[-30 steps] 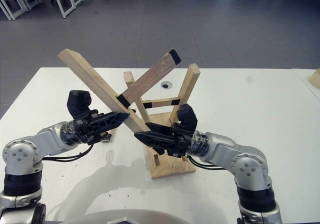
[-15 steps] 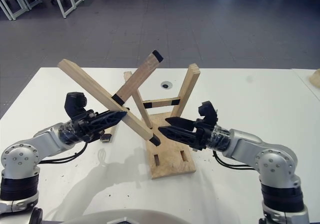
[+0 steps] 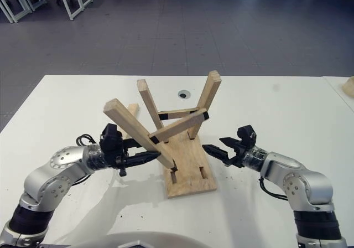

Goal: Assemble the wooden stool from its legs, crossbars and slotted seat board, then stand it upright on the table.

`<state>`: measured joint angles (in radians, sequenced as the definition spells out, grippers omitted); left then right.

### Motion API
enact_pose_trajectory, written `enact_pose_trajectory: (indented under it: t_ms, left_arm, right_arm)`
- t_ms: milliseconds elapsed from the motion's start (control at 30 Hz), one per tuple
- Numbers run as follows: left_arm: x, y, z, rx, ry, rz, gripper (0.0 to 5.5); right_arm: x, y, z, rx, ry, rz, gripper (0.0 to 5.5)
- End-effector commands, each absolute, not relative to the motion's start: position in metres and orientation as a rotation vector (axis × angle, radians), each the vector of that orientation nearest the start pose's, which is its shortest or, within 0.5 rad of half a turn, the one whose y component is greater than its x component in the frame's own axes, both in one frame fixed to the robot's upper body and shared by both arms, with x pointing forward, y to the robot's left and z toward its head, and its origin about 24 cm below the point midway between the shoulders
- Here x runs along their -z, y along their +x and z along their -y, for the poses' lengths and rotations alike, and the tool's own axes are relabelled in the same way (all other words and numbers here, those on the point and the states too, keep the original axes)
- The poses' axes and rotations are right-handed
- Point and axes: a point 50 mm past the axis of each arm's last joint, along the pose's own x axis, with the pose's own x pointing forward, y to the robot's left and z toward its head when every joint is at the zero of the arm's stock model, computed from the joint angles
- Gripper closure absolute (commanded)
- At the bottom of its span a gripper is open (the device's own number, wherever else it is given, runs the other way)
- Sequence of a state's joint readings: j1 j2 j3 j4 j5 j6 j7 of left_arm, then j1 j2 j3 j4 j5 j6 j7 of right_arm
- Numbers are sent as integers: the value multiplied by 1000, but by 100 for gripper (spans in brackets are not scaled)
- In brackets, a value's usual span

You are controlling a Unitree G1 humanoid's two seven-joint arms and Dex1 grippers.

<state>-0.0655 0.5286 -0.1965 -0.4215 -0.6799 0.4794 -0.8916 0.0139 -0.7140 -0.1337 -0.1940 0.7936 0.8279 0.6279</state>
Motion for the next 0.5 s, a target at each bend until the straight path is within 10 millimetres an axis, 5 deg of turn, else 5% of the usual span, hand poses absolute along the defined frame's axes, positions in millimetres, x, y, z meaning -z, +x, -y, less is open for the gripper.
enact_pose_trajectory:
  t_ms: [33, 500]
  left_arm:
    - [-100, 213, -121, 1348, -111, -138, 345]
    - [-91, 203, -114, 1416, -105, -171, 345]
  right_arm:
    - [-77, 226, 238, -673, 208, -577, 31]
    - [-72, 227, 234, -674, 189, -578, 31]
